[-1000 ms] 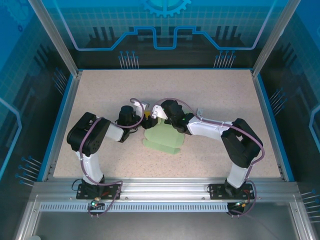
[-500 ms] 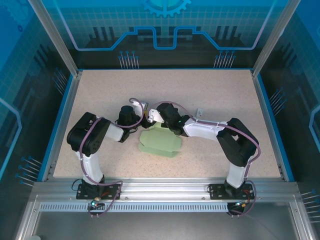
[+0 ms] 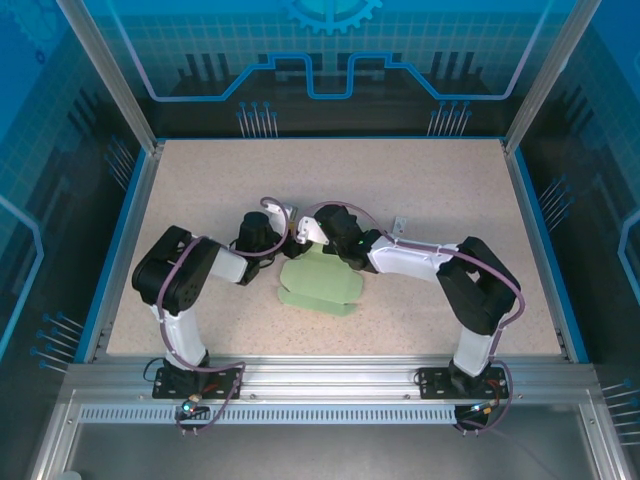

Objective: Fold the paper box

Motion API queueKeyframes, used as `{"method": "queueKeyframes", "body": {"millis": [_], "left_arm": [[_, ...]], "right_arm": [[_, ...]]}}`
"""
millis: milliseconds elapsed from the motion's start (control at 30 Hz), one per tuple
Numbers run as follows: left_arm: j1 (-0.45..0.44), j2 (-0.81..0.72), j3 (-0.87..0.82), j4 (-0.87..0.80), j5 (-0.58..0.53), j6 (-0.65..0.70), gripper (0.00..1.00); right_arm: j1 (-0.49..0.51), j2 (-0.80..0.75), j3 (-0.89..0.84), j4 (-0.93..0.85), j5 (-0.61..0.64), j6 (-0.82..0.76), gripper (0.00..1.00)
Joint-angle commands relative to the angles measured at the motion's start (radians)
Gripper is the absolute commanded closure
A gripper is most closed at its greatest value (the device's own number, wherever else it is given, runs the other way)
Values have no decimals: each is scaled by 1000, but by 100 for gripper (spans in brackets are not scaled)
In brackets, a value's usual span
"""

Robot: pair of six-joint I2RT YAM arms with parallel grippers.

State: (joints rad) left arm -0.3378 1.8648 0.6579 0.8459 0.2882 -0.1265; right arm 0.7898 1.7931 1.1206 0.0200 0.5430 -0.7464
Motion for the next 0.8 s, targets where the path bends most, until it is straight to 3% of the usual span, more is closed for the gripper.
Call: {"method": "queueKeyframes", "body": {"millis": [0,400,767], "left_arm": [[-11,-29,-16,-56,-39,33,43],[-39,-23,18,-19,-187,-10,62],[-38,-71,37,-65,-132,-10,49]], "right_arm": [[-14,-42,30,-13,16,25,100],[0,-63,10,-50,-29,56,100],[-1,-48,17,-76,-47,62,100]]}}
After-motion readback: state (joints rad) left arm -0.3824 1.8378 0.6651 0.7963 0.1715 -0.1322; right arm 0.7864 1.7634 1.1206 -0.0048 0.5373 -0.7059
